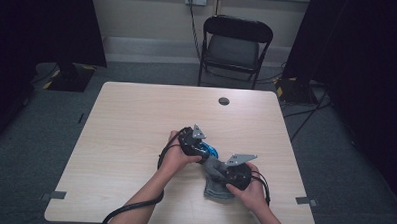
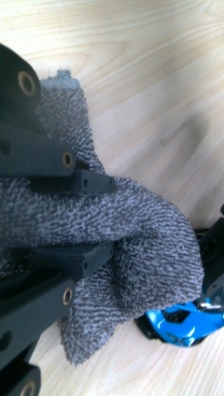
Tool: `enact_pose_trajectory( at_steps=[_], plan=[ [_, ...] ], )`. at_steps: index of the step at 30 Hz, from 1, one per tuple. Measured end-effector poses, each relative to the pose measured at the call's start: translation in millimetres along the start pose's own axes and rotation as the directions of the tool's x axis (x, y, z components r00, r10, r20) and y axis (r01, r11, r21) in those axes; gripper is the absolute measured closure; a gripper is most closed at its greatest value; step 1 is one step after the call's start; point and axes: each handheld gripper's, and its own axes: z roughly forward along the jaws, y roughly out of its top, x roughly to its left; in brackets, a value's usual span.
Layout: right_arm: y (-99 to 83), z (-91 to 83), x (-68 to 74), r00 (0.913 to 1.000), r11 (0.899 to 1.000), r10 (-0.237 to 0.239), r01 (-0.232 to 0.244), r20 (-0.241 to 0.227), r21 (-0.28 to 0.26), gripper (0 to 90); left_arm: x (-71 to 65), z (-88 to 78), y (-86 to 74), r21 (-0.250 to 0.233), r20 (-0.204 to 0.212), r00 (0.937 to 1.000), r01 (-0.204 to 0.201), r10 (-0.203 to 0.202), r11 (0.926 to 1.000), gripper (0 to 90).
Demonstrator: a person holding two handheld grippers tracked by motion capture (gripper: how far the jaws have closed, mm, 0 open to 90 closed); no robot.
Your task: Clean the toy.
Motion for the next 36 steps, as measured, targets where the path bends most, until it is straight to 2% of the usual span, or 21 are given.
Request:
enact_pose_trajectory(
  at_steps=[11,20,22,26,31,36],
  plan=[
    [4.0,4.8,5.9,0.9993,1.0,-0.02,0.02,-0.033,0.007,69.5,0.3,-0.2,-0.3,-0.001,0.002,1.0,-0.001,0.001,1.0,15.3],
    [2.1,-3.3,7.9,0.9932,0.999,-0.045,0.046,-0.108,0.009,69.2,0.4,-0.5,-0.6,-0.002,0.004,1.0,-0.004,0.004,1.0,15.3],
    [3.0,-8.7,5.9,0.9935,0.999,-0.049,0.049,-0.103,0.0,69.2,0.6,-0.5,-0.7,-0.003,0.005,1.0,-0.004,0.004,1.0,15.3],
    [3.1,-21.1,-4.4,0.9963,0.999,-0.027,0.026,-0.081,-0.019,69.2,0.6,-0.4,-0.5,-0.002,0.005,1.0,-0.004,0.004,1.0,15.3],
    [-0.6,-34.0,-21.8,0.9994,0.999,0.023,-0.024,-0.025,-0.045,69.2,0.5,-0.5,-0.7,-0.002,0.005,1.0,-0.005,0.005,1.0,15.4],
    [-2.7,-41.3,-39.9,0.9962,0.993,0.084,-0.082,0.022,-0.089,69.1,0.6,-0.4,-0.6,-0.003,0.006,1.0,-0.005,0.005,1.0,15.3]
  ],
)
